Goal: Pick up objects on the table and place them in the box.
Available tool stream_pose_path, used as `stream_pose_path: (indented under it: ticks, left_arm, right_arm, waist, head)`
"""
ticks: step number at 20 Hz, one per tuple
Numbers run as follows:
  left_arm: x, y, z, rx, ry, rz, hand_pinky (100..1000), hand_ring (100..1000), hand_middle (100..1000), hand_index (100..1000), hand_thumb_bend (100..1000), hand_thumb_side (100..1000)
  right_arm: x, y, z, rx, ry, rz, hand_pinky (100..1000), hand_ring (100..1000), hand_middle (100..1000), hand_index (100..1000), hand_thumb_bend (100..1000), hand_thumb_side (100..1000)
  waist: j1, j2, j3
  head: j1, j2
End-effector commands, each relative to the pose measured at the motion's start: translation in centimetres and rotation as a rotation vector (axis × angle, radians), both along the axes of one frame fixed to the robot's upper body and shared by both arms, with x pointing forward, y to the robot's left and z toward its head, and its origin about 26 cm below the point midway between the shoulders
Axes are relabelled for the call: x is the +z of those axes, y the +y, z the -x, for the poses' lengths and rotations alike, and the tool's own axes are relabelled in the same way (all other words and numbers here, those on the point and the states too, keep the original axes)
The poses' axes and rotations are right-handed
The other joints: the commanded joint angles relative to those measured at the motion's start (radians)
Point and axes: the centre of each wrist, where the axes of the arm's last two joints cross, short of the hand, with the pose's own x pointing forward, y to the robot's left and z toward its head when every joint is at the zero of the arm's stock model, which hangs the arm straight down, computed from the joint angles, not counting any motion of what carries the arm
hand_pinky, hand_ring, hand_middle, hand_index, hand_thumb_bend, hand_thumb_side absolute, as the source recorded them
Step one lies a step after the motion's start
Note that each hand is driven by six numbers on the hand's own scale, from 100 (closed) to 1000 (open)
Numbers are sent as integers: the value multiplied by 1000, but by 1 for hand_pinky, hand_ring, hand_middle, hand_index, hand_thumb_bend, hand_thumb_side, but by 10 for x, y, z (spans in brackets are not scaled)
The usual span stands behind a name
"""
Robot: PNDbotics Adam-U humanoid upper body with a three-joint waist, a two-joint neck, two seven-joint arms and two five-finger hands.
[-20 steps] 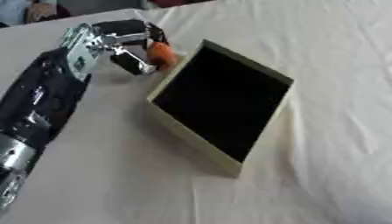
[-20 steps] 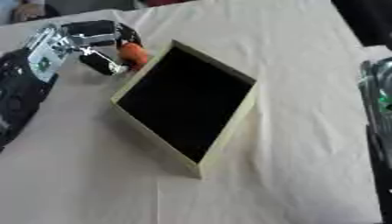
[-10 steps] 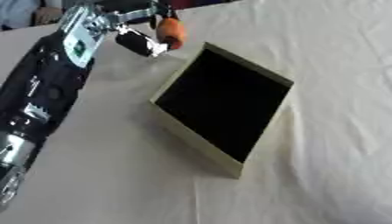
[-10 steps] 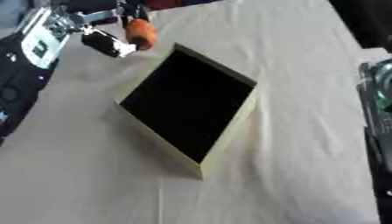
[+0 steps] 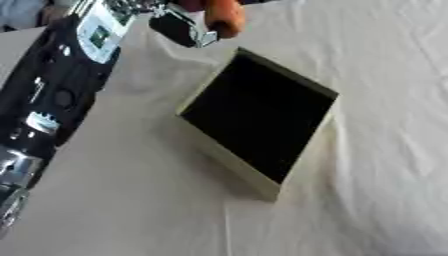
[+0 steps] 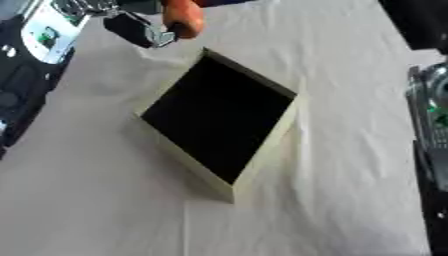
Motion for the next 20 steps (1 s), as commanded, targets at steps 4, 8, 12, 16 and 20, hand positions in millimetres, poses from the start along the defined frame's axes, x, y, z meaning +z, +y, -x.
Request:
stream_pose_path:
  ticks: [4, 8, 12, 16, 20]
  left_arm:
    - [12, -34, 28, -100, -78, -59, 574, 739, 706, 765, 100, 308]
    - [0, -45, 34, -125, -61, -76, 568, 732, 700, 760, 100, 343]
    - [-17, -47, 33, -143, -16, -77, 558, 719, 698, 755, 100, 389]
    - [-33, -48, 28, -150, 32, -83, 555, 712, 697, 753, 100, 434]
    - [-50, -51, 23, -153, 77, -112, 552, 709, 695, 750, 100, 422]
  right_arm:
    - [9, -3, 7, -25, -56, -20, 735, 822, 619, 731, 100, 704]
    - [6, -5, 6, -32, -48, -27, 734, 822, 618, 731, 100, 705]
    - [5, -5, 6, -31, -44, -32, 732, 822, 618, 730, 100, 707]
    - [5, -5, 6, -28, -42, -35, 731, 822, 618, 730, 100, 708]
    - [4, -5, 6, -25, -39, -40, 730, 823, 618, 729, 100, 709]
  waist:
    - [-11, -41, 13]
    - [-12, -46, 18]
    - [-13, -45, 17]
    - [-14, -42, 15]
    - [-14, -40, 11]
  head:
    - [-16, 7]
    - [-22, 5]
    - [-25, 1]
    - [-26, 2]
    - [-25, 1]
